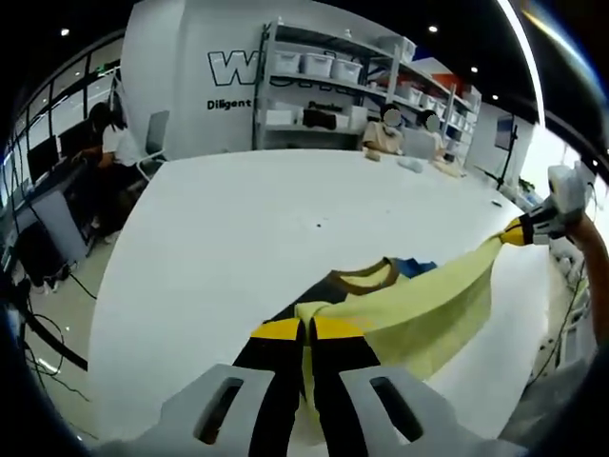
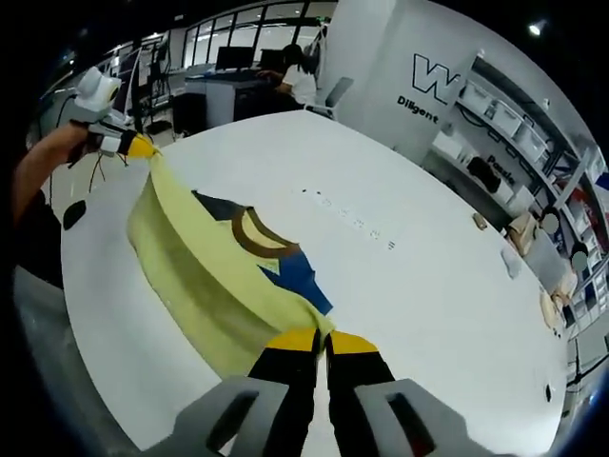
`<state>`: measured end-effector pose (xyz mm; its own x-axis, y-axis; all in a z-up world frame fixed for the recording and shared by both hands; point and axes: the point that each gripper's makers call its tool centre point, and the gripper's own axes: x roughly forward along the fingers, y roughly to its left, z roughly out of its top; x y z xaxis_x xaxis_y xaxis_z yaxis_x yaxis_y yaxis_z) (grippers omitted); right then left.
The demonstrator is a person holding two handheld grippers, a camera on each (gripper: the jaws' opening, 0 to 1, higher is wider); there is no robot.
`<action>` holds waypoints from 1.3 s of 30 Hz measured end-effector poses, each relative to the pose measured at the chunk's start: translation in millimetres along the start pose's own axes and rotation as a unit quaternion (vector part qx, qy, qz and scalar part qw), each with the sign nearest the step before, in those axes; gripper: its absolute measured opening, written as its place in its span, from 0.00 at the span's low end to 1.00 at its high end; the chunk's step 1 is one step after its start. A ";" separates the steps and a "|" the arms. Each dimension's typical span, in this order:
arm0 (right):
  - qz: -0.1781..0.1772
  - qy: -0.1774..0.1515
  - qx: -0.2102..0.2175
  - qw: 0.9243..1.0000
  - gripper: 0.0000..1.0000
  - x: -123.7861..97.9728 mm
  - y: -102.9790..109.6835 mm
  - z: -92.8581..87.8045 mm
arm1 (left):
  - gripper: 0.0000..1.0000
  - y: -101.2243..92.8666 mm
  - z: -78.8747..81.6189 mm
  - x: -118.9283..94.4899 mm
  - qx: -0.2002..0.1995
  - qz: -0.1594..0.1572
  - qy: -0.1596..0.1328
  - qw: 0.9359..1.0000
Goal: Fold the garment on the visible template until the final outline fits inside the template.
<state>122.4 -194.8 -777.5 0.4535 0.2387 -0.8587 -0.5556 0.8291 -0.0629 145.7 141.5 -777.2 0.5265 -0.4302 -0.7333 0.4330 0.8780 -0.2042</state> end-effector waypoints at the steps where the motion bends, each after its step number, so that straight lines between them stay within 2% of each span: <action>1: 0.000 0.000 0.000 1.000 0.00 0.0 0.0 0.0 | 0.00 0.0 0.0 0.0 0.000 0.000 0.000 1.000; 2: -0.004 -0.005 -0.003 1.000 0.00 -1.1 -3.9 7.8 | 0.00 1.9 8.3 1.2 0.006 0.004 -0.008 1.000; 7: -0.013 -0.017 -0.013 1.000 0.00 -1.3 -15.1 24.6 | 0.00 7.8 33.0 5.7 0.014 0.011 -0.029 0.999; 10: -0.024 -0.025 -0.021 0.999 0.00 0.5 -32.1 42.8 | 0.00 14.8 55.2 13.3 0.016 0.016 -0.046 0.999; 13: -0.031 -0.034 -0.025 0.999 0.00 0.9 -43.7 57.6 | 0.00 21.7 68.3 16.3 0.015 0.021 -0.055 0.998; 15: -0.038 -0.044 -0.033 0.998 0.00 5.3 -58.4 81.6 | 0.00 32.3 97.9 22.3 0.016 0.027 -0.072 0.997; 17: -0.042 -0.048 -0.036 0.997 0.00 6.3 -64.7 90.0 | 0.00 35.0 109.7 25.1 0.016 0.029 -0.079 0.996; 21: -0.058 -0.060 -0.042 0.996 0.00 19.8 -95.3 126.9 | 0.00 52.5 153.4 51.0 0.011 0.040 -0.098 0.994; 22: -0.060 -0.061 -0.044 0.995 0.00 20.3 -97.5 129.4 | 0.00 53.1 156.4 52.3 0.011 0.040 -0.099 0.994; 25: -0.071 -0.073 -0.051 0.993 0.00 32.1 -122.4 163.6 | 0.00 65.4 188.5 67.8 0.015 0.051 -0.110 0.993; 27: -0.072 -0.076 -0.047 0.993 0.00 40.5 -130.2 170.8 | 0.00 69.9 194.5 75.1 0.011 0.051 -0.112 0.992; 28: -0.080 -0.082 -0.046 0.992 0.00 50.5 -138.1 181.4 | 0.00 78.1 200.7 88.9 0.005 0.053 -0.111 0.992; 30: -0.085 -0.083 -0.049 0.992 0.00 56.6 -143.3 186.5 | 0.00 82.3 204.1 95.9 0.002 0.055 -0.111 0.992; 31: -0.093 -0.086 -0.049 0.991 0.00 64.7 -152.0 193.9 | 0.00 88.8 212.2 107.1 -0.003 0.055 -0.113 0.992; 36: -0.112 -0.089 -0.047 0.989 0.00 89.2 -170.9 202.4 | 0.00 100.1 222.2 132.5 -0.008 0.054 -0.116 0.992; 39: -0.115 -0.090 -0.048 0.988 0.00 93.6 -173.2 203.4 | 0.00 103.6 223.0 139.8 -0.012 0.054 -0.115 0.992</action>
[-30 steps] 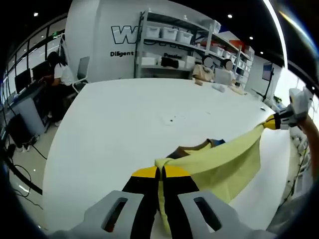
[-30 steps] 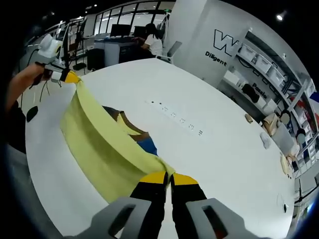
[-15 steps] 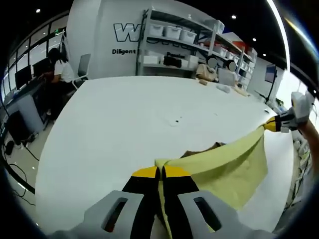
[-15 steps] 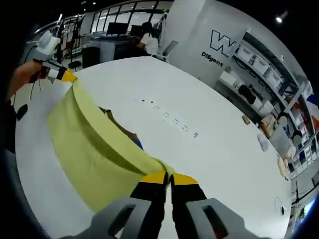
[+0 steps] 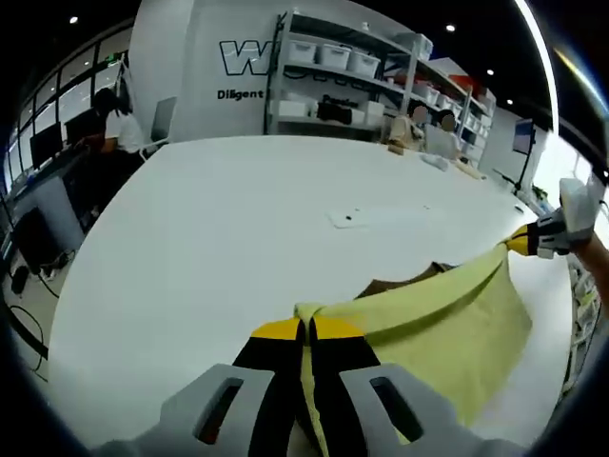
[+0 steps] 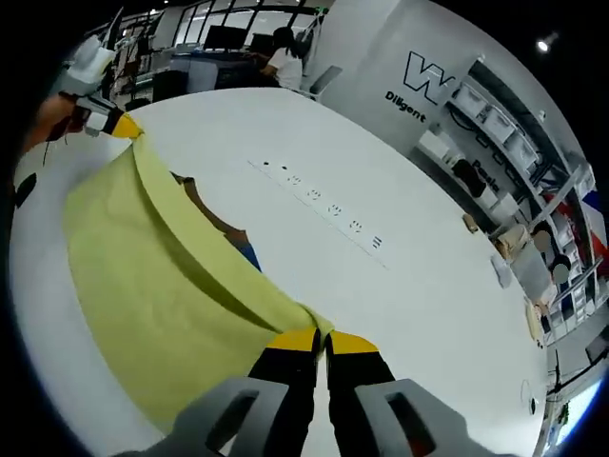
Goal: Fold the garment on the visible template until the final outline fits inside the template.
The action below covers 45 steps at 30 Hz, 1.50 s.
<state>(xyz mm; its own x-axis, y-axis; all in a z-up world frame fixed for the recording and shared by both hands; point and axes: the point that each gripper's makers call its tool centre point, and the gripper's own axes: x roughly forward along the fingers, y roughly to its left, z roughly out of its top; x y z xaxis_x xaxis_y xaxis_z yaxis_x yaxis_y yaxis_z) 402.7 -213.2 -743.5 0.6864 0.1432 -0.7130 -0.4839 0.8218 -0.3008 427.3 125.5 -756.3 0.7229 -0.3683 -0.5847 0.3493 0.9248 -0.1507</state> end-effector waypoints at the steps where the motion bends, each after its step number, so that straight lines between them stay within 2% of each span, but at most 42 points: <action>1: 0.000 0.000 0.000 1.000 0.00 0.6 -0.1 0.0 | 0.00 0.2 -0.1 0.5 0.000 0.000 0.000 1.000; 2: -0.013 0.005 -0.012 1.000 0.00 20.4 -2.9 -2.8 | 0.00 4.1 -3.5 16.9 -0.001 0.002 -0.002 1.000; 3: -0.019 0.009 -0.017 1.000 0.00 29.6 -3.4 -5.7 | 0.00 5.1 -6.3 25.4 0.001 0.005 0.000 1.000; 6: -0.024 0.017 -0.020 0.999 0.00 41.4 -3.7 -15.0 | 0.00 5.8 -13.6 37.4 -0.002 0.010 0.002 1.000; 7: -0.031 0.022 -0.027 0.999 0.00 56.5 -3.6 -27.8 | 0.00 9.0 -26.1 50.0 -0.005 0.015 0.006 1.000; 12: -0.038 0.018 -0.031 0.999 0.00 71.2 -3.6 -34.8 | 0.00 11.3 -34.9 58.6 -0.006 0.024 0.010 1.000; 17: -0.036 0.018 -0.030 0.999 0.00 92.2 -1.4 -46.4 | 0.00 21.8 -38.0 74.0 0.002 0.036 0.011 0.999; 22: -0.031 0.025 -0.030 0.999 0.00 97.9 2.7 -52.9 | 0.00 24.4 -48.1 78.3 0.006 0.044 0.018 0.999; 25: -0.028 0.028 -0.030 0.999 0.00 100.3 5.2 -55.4 | 0.00 24.2 -51.4 79.6 0.029 0.051 0.021 0.998; 31: -0.025 0.033 -0.031 0.999 0.00 103.7 8.6 -59.8 | 0.00 25.3 -58.3 81.6 0.025 0.053 0.025 0.998; 45: -0.021 0.036 -0.023 0.999 0.00 107.8 12.3 -64.8 | 0.00 26.1 -63.0 84.1 0.028 0.055 0.023 0.998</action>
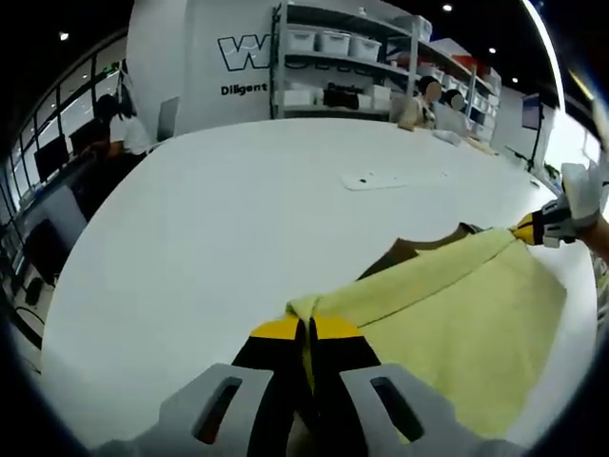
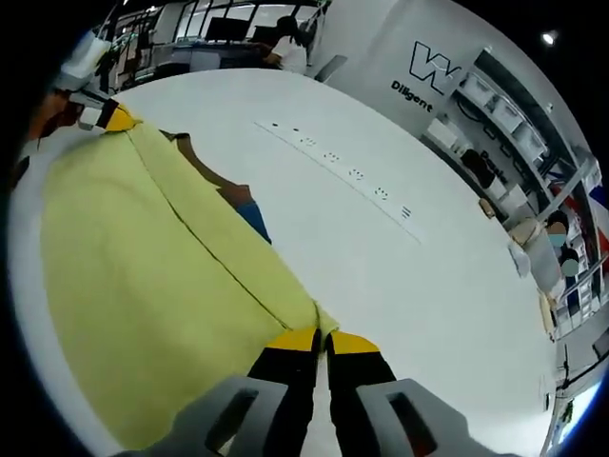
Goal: Fold the garment on the visible template until the final outline fits inside the template.
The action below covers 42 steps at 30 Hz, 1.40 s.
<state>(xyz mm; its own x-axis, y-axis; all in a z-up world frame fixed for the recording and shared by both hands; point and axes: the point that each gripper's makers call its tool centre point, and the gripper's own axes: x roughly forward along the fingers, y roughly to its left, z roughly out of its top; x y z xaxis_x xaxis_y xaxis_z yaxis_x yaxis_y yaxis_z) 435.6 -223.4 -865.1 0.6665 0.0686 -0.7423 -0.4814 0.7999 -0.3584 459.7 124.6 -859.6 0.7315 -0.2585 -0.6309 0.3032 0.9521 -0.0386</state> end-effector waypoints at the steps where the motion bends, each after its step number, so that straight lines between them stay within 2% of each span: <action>1: 0.000 -0.001 0.001 1.000 0.00 0.0 -0.1 0.0 | 0.01 0.4 -0.2 0.3 0.003 0.001 -0.002 1.000; 16: -0.017 -0.015 0.001 1.000 0.03 -5.6 -7.4 6.5 | 0.09 5.6 -0.3 -3.5 0.003 0.010 -0.004 1.000; 23: -0.024 -0.028 0.007 0.999 0.03 -14.3 -12.4 13.1 | 0.08 4.8 8.7 -9.5 -0.001 0.012 -0.014 1.000; 30: -0.015 -0.046 0.024 0.999 0.02 -21.3 -9.6 20.3 | 0.07 1.4 17.1 -16.2 -0.006 0.011 -0.025 1.000; 36: -0.002 -0.054 0.047 0.997 0.02 -25.1 -3.9 17.9 | 0.06 -6.3 19.9 -24.1 -0.001 0.004 -0.030 1.000; 42: 0.012 -0.054 0.060 0.997 0.00 -25.5 4.2 15.2 | 0.00 -13.7 17.0 -25.4 0.000 -0.007 -0.029 1.000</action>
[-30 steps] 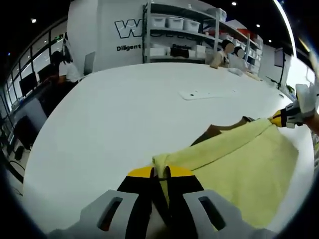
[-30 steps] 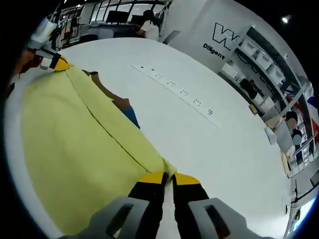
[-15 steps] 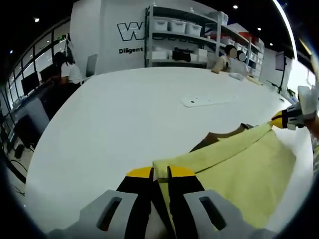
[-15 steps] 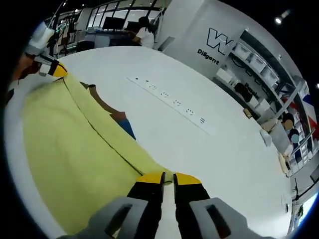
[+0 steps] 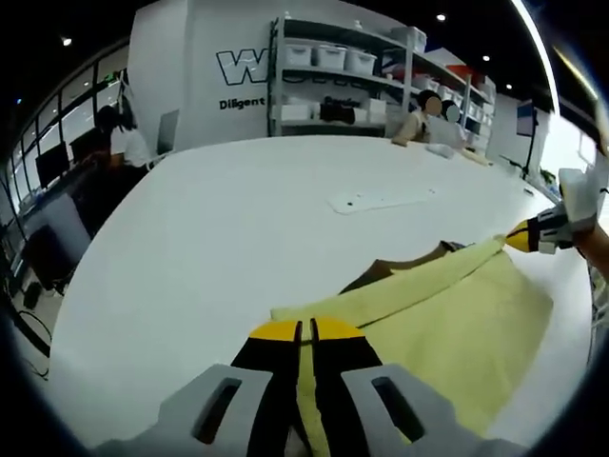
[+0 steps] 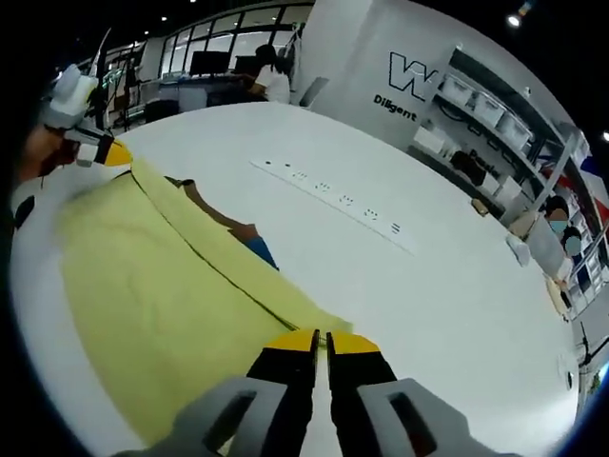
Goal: Fold the garment on the visible template until the final outline fits inside the template.
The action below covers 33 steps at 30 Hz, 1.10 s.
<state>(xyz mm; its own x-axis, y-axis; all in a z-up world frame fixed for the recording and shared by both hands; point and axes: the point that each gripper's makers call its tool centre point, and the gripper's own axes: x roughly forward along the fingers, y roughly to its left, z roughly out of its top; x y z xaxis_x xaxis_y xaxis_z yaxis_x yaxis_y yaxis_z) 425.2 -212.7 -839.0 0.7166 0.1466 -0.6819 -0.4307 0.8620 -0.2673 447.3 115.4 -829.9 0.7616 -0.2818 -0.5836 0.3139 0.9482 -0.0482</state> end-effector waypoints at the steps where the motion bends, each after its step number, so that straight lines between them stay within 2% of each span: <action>1: 0.002 0.000 0.002 1.000 0.00 -0.4 1.2 -0.4 | 0.00 -0.4 -0.9 0.0 0.000 0.000 0.001 1.000; 9: 0.016 0.003 0.016 1.000 0.00 0.2 7.4 -1.4 | 0.00 -7.2 -15.3 1.9 -0.001 -0.003 0.016 1.000; 20: 0.027 0.015 0.015 0.999 0.00 11.6 17.8 -10.0 | 0.00 -3.1 -30.5 11.0 0.003 -0.001 0.039 0.999; 27: 0.031 0.014 0.013 0.999 0.00 17.5 24.3 -13.4 | 0.00 -2.1 -26.6 14.3 0.007 0.000 0.029 1.000; 33: 0.028 0.008 0.016 0.999 0.00 20.1 20.9 -10.0 | 0.00 -2.2 -24.4 16.4 0.007 0.001 0.024 1.000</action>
<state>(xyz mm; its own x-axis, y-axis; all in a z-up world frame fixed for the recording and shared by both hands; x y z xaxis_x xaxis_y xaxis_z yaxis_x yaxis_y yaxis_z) 425.1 -196.6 -865.1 0.6835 0.1871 -0.7056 -0.4514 0.8679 -0.2072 445.3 112.3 -859.1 0.7344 -0.2725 -0.6216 0.3207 0.9465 -0.0360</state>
